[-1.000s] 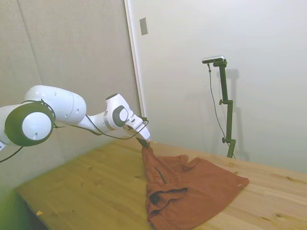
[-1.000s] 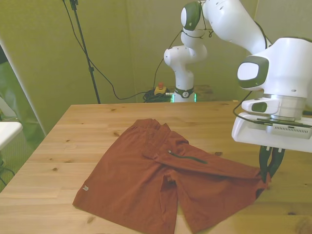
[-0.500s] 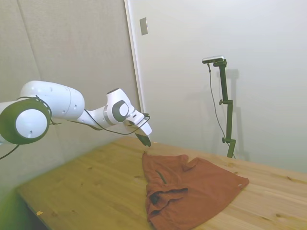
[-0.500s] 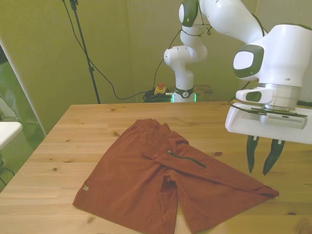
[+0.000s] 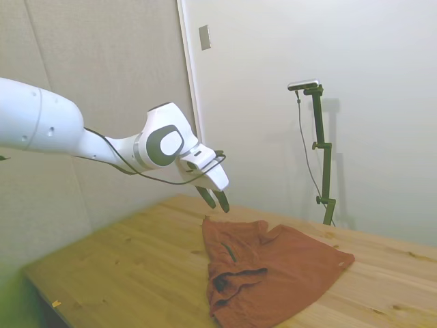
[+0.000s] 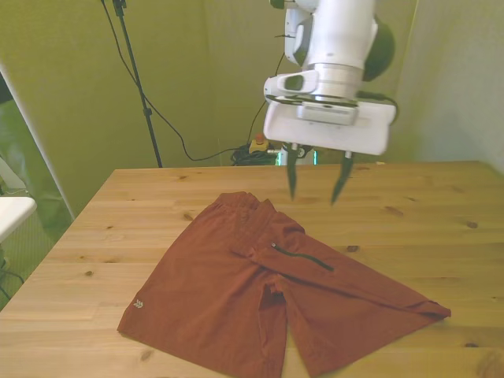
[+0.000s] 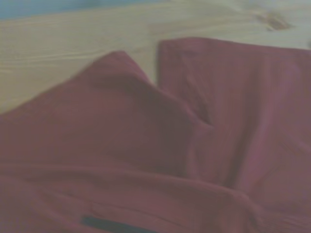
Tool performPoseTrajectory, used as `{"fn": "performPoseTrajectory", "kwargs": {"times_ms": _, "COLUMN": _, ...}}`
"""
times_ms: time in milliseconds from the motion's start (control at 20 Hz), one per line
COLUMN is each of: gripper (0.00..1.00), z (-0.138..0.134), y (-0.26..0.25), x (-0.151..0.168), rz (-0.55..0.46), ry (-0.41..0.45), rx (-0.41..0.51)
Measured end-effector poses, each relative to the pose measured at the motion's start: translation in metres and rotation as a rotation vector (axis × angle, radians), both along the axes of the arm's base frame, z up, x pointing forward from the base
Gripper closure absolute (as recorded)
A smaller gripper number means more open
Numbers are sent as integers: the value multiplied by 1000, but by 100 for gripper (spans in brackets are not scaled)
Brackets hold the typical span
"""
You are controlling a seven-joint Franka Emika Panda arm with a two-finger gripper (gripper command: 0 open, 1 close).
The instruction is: Unfold the shorts
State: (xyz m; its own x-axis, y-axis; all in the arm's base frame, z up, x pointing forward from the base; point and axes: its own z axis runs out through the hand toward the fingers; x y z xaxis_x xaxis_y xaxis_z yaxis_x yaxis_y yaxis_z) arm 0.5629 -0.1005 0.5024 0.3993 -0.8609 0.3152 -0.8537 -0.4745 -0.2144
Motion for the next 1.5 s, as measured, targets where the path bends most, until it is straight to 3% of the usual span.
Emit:
{"fn": "performPoseTrajectory", "kwargs": {"times_ms": 250, "gripper": 0, "z": -3, "y": -88, "x": -25, "rz": 24, "ry": 35, "rx": 5}}
{"fn": "performPoseTrajectory", "kwargs": {"times_ms": 650, "gripper": 0, "z": -78, "y": -127, "x": 29, "rz": 276, "ry": 199, "rx": 79}}
{"fn": "performPoseTrajectory", "kwargs": {"times_ms": 850, "gripper": 0, "z": -104, "y": -140, "x": 46, "rz": 326, "ry": 273, "rx": 113}}
{"fn": "performPoseTrajectory", "kwargs": {"times_ms": 1050, "gripper": 0, "z": -112, "y": -140, "x": 55, "rz": 347, "ry": 307, "rx": 125}}
{"fn": "performPoseTrajectory", "kwargs": {"times_ms": 1100, "gripper": 100, "z": -113, "y": -136, "x": 58, "rz": 354, "ry": 310, "rx": 127}}
{"fn": "performPoseTrajectory", "kwargs": {"times_ms": 1500, "gripper": 100, "z": -125, "y": -113, "x": 67, "rz": 393, "ry": 331, "rx": 140}}
